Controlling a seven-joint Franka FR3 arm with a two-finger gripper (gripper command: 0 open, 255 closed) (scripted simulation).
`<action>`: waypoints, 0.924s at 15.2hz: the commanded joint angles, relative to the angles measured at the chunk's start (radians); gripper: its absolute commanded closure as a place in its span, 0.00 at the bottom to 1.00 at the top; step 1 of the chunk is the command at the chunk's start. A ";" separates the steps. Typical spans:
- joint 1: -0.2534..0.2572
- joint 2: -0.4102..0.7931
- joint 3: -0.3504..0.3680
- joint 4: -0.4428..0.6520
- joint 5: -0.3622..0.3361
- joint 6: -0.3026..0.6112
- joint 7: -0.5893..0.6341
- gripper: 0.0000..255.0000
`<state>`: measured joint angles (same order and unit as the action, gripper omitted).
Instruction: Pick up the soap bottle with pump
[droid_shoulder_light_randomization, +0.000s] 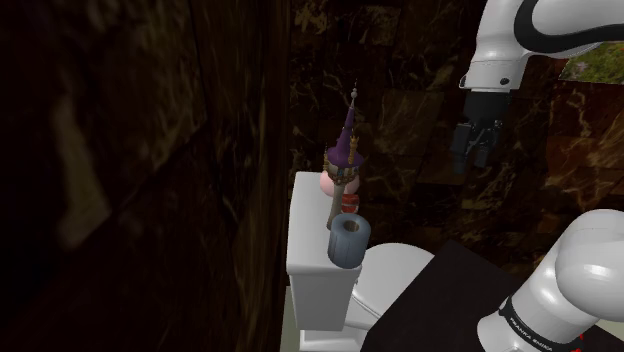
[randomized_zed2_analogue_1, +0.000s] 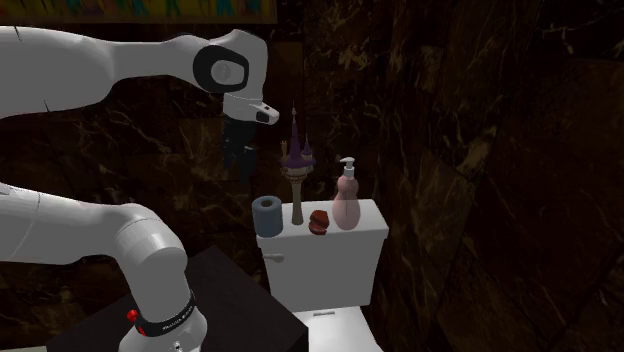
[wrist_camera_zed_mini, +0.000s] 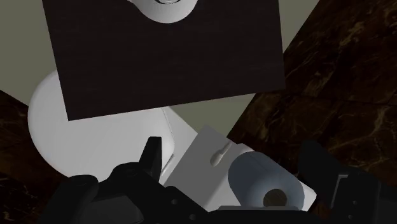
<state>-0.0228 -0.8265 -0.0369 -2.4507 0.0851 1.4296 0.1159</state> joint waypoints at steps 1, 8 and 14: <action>0.000 0.000 0.000 0.000 0.000 0.000 0.000 0.00; 0.001 0.292 -0.019 0.162 -0.028 0.125 -0.039 0.00; 0.001 0.536 -0.033 0.349 -0.042 0.179 -0.067 0.00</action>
<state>-0.0227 -0.3311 -0.0689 -2.1335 0.0443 1.6003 0.0512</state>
